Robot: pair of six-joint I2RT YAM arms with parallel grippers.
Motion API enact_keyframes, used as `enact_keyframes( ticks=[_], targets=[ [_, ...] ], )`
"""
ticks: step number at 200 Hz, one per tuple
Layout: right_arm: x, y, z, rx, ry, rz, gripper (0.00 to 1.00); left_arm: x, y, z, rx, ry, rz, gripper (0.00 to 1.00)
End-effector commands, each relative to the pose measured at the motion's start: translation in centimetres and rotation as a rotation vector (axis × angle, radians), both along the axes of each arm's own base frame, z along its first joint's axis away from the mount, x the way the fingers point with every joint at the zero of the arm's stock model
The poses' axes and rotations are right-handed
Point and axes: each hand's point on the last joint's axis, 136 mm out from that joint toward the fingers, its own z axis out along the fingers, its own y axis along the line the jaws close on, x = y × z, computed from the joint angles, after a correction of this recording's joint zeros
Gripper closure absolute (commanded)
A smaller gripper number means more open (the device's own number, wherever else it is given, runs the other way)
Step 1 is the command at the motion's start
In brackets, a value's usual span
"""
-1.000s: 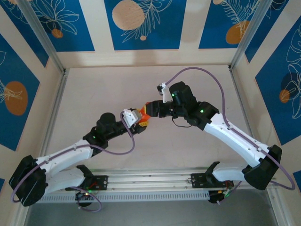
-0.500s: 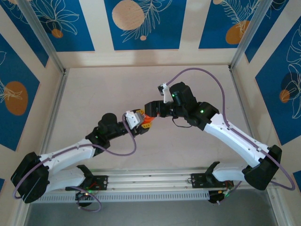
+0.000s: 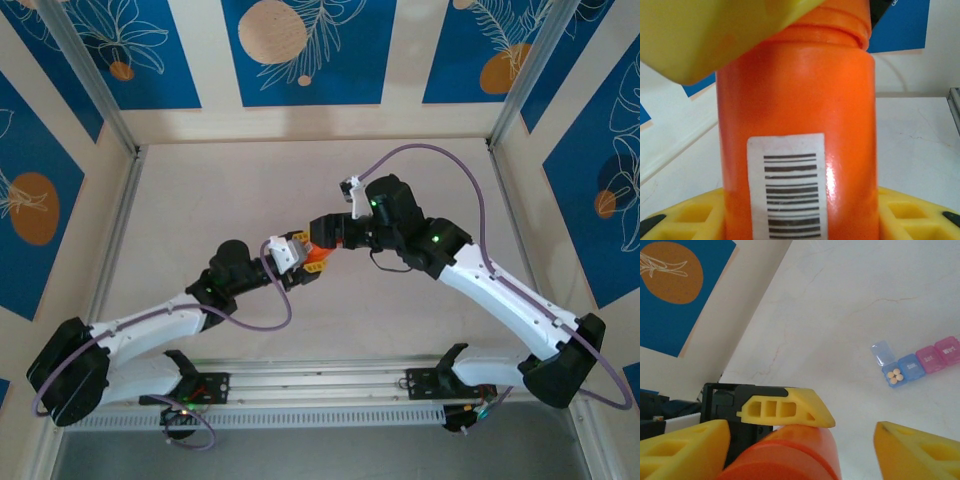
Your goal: Sort the pills into containers
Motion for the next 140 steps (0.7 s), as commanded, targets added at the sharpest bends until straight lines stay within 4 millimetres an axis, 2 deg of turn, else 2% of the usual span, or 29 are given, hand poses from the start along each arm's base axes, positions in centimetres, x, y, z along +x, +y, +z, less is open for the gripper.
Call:
enact_keyframes(
  ticks=[1,30,58,114,140],
  targets=[
    [-0.1,-1.2,1.0,-0.007,-0.019,-0.029,0.21,-0.7,-0.6,3.1,-0.082,-0.076,-0.048,1.0],
    [-0.2,-1.3,1.7,0.005,-0.033,-0.026,0.15,-0.6,-0.7,2.7,-0.077,-0.068,-0.052,1.0],
    [0.0,-1.5,2.2,0.002,-0.049,-0.041,0.15,-0.7,-0.7,2.5,-0.081,-0.065,-0.059,1.0],
    [1.3,-2.3,1.7,-0.011,-0.03,-0.119,0.16,-2.2,-0.8,3.2,-0.117,-0.101,-0.13,1.0],
    [1.9,-2.6,1.6,-0.028,-0.022,-0.146,0.16,-2.2,-0.5,3.3,-0.132,-0.121,-0.116,1.0]
  ],
)
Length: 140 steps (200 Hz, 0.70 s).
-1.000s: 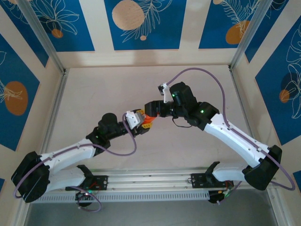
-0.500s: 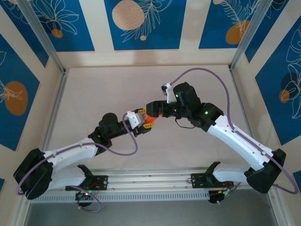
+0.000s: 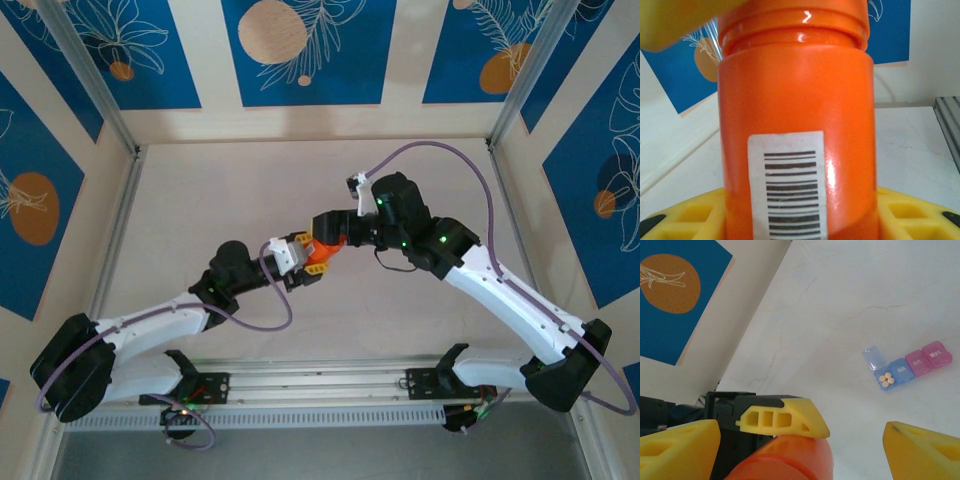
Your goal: Sort the pills into containers
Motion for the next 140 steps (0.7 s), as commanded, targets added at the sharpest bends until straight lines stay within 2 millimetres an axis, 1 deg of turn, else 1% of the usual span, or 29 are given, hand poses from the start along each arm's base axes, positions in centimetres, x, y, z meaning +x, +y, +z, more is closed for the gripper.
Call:
enact_keyframes(
  ticks=[1,35,46,61,89,107,128,140],
  targets=[
    [1.6,-1.6,0.4,-0.03,-0.006,-0.101,0.16,-1.5,0.0,2.8,-0.096,-0.093,-0.057,1.0],
    [2.2,-2.2,0.3,-0.045,-0.019,-0.129,0.17,-1.4,0.4,2.8,-0.103,-0.109,-0.035,1.0],
    [2.2,-1.9,0.6,-0.042,-0.036,-0.111,0.17,-1.4,0.4,2.7,-0.101,-0.108,-0.035,1.0],
    [2.3,-1.5,1.6,-0.038,-0.076,-0.077,0.17,-1.3,0.4,2.7,-0.106,-0.105,-0.034,1.0],
    [2.3,-1.3,5.0,-0.028,-0.201,0.001,0.17,-1.0,0.6,2.4,-0.127,-0.079,-0.039,1.0],
    [2.2,-1.6,7.8,0.013,-0.279,0.058,0.17,-0.9,0.6,2.1,-0.131,-0.062,-0.046,1.0],
    [1.7,-2.2,10.6,0.022,-0.382,0.108,0.17,-0.9,0.7,2.0,-0.139,-0.054,-0.046,1.0],
    [0.8,-2.2,11.7,0.019,-0.464,0.193,0.18,-0.8,0.8,2.0,-0.147,-0.05,-0.042,1.0]
  ],
)
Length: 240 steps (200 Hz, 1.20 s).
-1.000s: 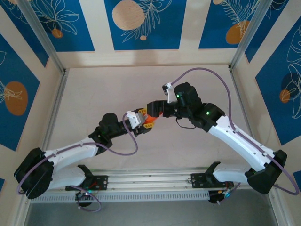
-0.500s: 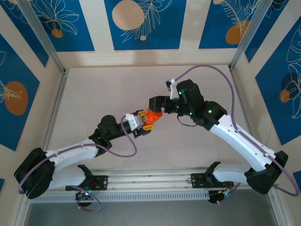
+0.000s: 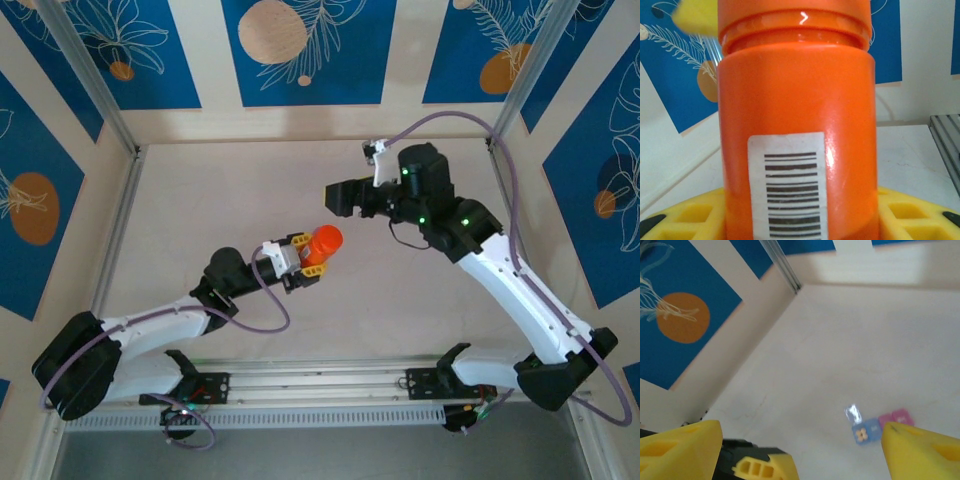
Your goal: Sort the pills into containers
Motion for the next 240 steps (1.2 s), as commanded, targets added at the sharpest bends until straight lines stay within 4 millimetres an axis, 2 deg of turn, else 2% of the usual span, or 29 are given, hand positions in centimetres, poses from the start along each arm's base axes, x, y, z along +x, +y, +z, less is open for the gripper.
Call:
enact_keyframes(
  ticks=[1,14,38,60,86,134,203,220,240],
  targets=[
    [-2.5,0.1,4.3,-0.004,-0.212,0.186,0.18,-0.3,0.3,1.3,-0.061,-0.02,-0.023,1.0],
    [-4.7,0.9,4.3,-0.036,-0.321,0.361,0.18,-0.4,0.4,1.4,-0.068,-0.016,-0.027,1.0],
    [-9.8,1.7,2.2,-0.073,-0.504,0.693,0.18,-0.9,0.4,1.7,-0.079,-0.018,-0.064,1.0],
    [-12.0,1.7,0.5,-0.074,-0.629,0.848,0.18,-1.7,0.3,1.7,-0.078,-0.025,-0.107,1.0],
    [-14.3,1.6,-0.2,-0.031,-0.734,1.011,0.21,-2.7,0.2,1.6,-0.075,-0.039,-0.158,1.0],
    [-13.4,2.3,-1.0,-0.033,-0.739,1.056,0.22,-3.6,0.0,1.4,-0.074,-0.054,-0.219,1.0],
    [-11.5,2.8,-2.4,-0.034,-0.692,1.074,0.25,-2.4,-0.8,1.9,-0.09,-0.049,-0.22,1.0],
    [-11.6,2.7,-2.3,-0.003,-0.683,1.091,0.29,-2.2,-0.8,2.0,-0.095,-0.047,-0.224,1.0],
    [-11.5,2.6,-2.4,0.015,-0.675,1.099,0.29,-2.0,-0.8,2.1,-0.106,-0.045,-0.233,1.0]
  ],
)
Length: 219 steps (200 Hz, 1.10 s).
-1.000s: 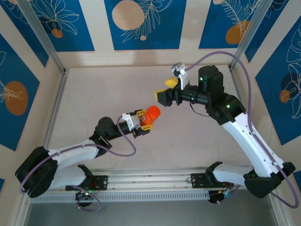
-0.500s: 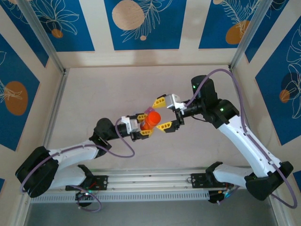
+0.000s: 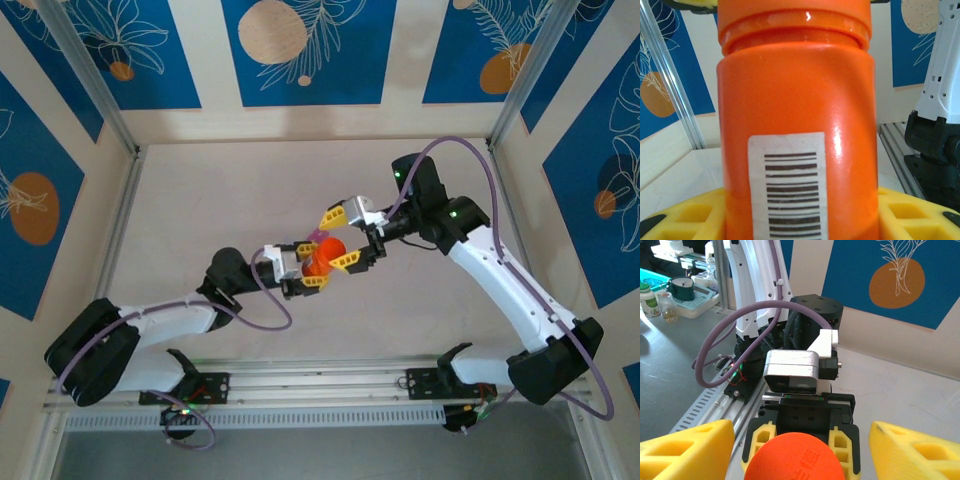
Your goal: Sort the pills into containers
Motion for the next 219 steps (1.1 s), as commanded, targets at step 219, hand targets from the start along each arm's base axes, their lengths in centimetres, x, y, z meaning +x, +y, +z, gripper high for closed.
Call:
enact_keyframes(
  ticks=[219],
  targets=[
    [4.0,1.3,-5.3,-0.112,0.132,-0.283,0.56,4.2,0.8,5.6,-0.119,-0.032,0.136,1.0]
  ],
)
